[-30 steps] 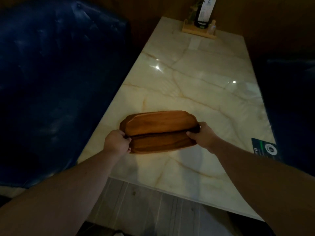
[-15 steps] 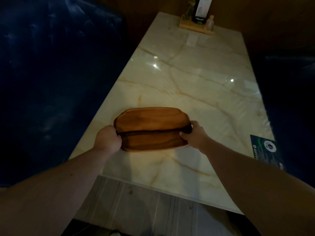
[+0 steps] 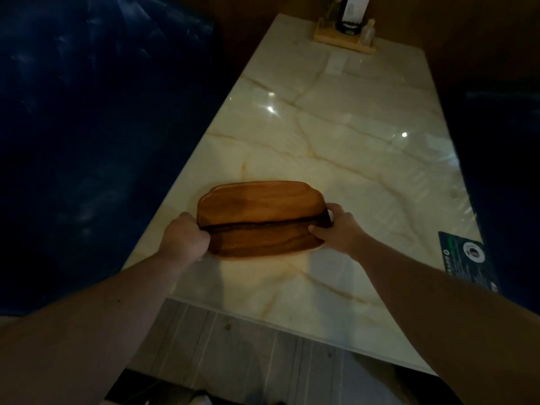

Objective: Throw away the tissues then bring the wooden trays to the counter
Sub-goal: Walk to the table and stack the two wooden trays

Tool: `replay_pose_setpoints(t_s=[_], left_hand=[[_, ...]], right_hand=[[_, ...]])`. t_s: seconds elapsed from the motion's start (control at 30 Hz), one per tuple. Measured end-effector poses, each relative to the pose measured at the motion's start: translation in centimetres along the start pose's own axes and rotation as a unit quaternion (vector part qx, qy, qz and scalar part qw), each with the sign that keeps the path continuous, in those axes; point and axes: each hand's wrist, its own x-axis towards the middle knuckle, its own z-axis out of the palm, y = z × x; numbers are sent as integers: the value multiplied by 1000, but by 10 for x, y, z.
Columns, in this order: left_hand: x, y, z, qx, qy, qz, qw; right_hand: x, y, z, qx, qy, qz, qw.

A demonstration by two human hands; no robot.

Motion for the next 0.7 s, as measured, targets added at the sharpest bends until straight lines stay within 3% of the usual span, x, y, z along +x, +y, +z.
replay_pose_setpoints(t_s=[0.13,0.33,0.53,0.7], left_hand=[[4,8,0,-49,-14,-31,998],[-5,4,3,-145,-30,-52,988],[-40,-12,-8,-230,-59,-33,971],[-63,-4,-26,-350,-93,-18,932]], right_hand=[[12,-15,0,46,38,57,997],[7,-20,7,123,24,89,988],[-32,-10,-8,206,26,49,977],[-66,-19,-21,268,61,18,961]])
